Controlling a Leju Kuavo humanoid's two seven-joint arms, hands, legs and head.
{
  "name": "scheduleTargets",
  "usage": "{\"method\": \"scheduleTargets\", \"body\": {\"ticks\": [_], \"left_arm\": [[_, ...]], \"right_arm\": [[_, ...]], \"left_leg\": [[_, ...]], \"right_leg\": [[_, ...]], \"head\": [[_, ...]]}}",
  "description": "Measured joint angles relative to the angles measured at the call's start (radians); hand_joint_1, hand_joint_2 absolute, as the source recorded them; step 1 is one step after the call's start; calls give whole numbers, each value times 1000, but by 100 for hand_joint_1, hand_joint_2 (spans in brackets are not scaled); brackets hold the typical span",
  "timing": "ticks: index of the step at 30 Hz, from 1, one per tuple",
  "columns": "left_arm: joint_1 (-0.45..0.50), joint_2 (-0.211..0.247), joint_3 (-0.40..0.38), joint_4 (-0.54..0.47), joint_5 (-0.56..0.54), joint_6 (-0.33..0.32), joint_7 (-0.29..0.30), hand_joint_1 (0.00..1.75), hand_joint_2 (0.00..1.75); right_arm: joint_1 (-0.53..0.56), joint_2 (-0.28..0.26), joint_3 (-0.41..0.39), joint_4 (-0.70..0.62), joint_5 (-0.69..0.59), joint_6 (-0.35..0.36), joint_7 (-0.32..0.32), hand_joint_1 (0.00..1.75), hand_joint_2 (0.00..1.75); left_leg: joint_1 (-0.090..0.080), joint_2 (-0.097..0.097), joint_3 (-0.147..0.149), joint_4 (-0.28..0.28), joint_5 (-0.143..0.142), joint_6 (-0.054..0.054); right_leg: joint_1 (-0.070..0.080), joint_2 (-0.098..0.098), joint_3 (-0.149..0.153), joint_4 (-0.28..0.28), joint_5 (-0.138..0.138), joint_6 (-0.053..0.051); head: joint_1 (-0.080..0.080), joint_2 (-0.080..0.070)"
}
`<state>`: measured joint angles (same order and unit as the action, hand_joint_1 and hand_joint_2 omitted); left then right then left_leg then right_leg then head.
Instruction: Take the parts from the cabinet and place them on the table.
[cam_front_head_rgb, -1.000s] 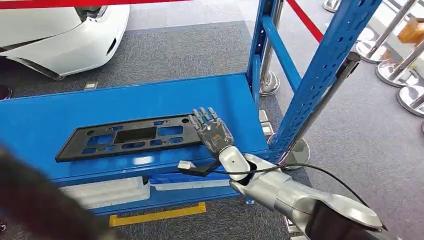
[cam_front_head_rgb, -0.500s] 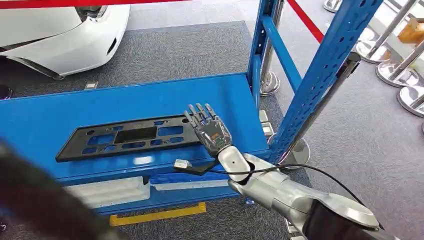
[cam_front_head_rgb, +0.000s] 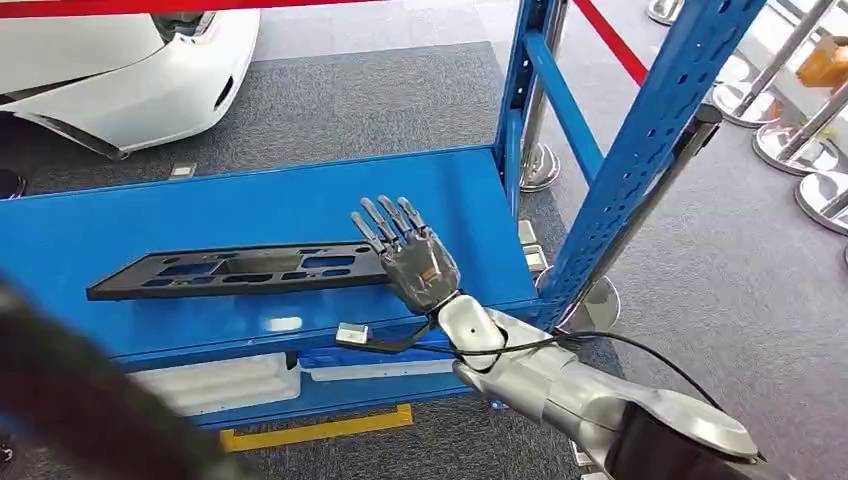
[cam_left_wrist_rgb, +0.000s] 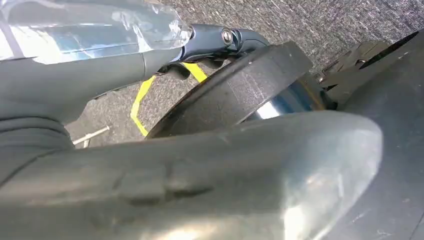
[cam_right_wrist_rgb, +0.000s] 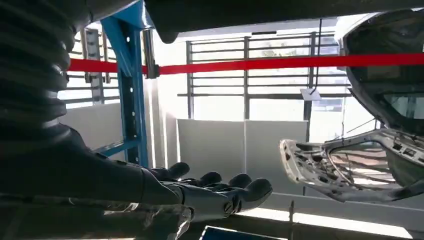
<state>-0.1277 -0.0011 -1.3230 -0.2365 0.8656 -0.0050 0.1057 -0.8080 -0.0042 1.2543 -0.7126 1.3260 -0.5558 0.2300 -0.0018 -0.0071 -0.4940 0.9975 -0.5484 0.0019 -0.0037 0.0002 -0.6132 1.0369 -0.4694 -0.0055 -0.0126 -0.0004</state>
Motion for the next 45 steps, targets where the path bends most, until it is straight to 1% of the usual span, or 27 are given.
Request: {"method": "scheduleTargets", "body": {"ticks": [8, 13, 15, 22, 26, 27, 29, 34, 36, 38, 40, 45], "left_arm": [[0, 0, 0, 0, 0, 1, 0, 0, 0], [0, 0, 0, 0, 4, 5, 0, 0, 0], [1, 0, 0, 0, 5, 13, 1, 0, 0], [1, -7, 0, 0, 14, 39, 6, 0, 0], [2, -9, 0, 0, 23, 47, 6, 0, 0], [2, -10, 0, 0, 25, 48, 6, 0, 0], [2, -10, 0, 0, 28, 50, 5, 0, 0], [3, -11, 0, 0, 32, 50, 3, 0, 0], [3, -11, 0, 0, 32, 50, 3, 0, 0], [3, -11, 0, 0, 32, 50, 1, 0, 0], [4, -11, 0, 0, 33, 50, -3, 0, 0], [5, -11, 0, 0, 32, 50, -6, 0, 0]], "right_arm": [[1, 0, 0, -3, -5, -2, -3, 0, 175], [3, 9, 0, -4, -69, -38, -40, 0, 175], [4, 14, 0, -4, -90, -41, -52, 0, 175], [5, 25, 0, -1, -142, -42, -61, 0, 175], [5, 31, -1, 6, -235, -29, -85, 0, 175], [5, 35, -4, 11, -288, -21, -96, 0, 175], [5, 40, -13, 21, -341, -21, -106, 0, 175], [5, 42, -27, 38, -393, -23, -109, 0, 175], [6, 42, -31, 43, -434, -17, -122, 0, 175], [7, 42, -38, 45, -482, 0, -147, 0, 175], [10, 42, -52, 48, -548, 31, -180, 0, 175], [14, 42, -71, 53, -589, 61, -202, 0, 175]], "left_leg": [[0, 0, 0, 0, 0, 0], [0, 0, 0, 0, 0, 0], [0, 0, 0, 0, 0, 0], [0, 0, 0, 0, 0, 0], [0, 0, 0, 0, 0, 0], [0, 0, 0, 0, 0, 0], [0, 0, 0, 0, 0, 0], [0, 0, 0, 0, 0, 0], [0, 0, 0, 0, 0, 0], [0, 0, 0, 0, 0, 0], [0, 0, 0, 0, 0, 0], [0, 0, 0, 0, 0, 0]], "right_leg": [[0, 0, 0, 0, 0, 0], [0, 0, 0, 0, 0, 0], [0, 0, 0, 0, 0, 0], [0, 0, 0, 0, 0, 0], [0, 0, 0, 0, 0, 0], [0, 0, 0, 0, 0, 0], [0, 0, 0, 0, 0, 0], [0, 0, 0, 0, 0, 0], [0, 0, 0, 0, 0, 0], [0, 0, 0, 0, 0, 0], [0, 0, 0, 0, 0, 0], [0, 0, 0, 0, 0, 0]], "head": [[0, 0], [1, 0], [1, 0], [0, 0], [0, 0], [1, 0], [1, 0], [2, 0], [2, 0], [2, 0], [2, 0], [2, 0]]}}
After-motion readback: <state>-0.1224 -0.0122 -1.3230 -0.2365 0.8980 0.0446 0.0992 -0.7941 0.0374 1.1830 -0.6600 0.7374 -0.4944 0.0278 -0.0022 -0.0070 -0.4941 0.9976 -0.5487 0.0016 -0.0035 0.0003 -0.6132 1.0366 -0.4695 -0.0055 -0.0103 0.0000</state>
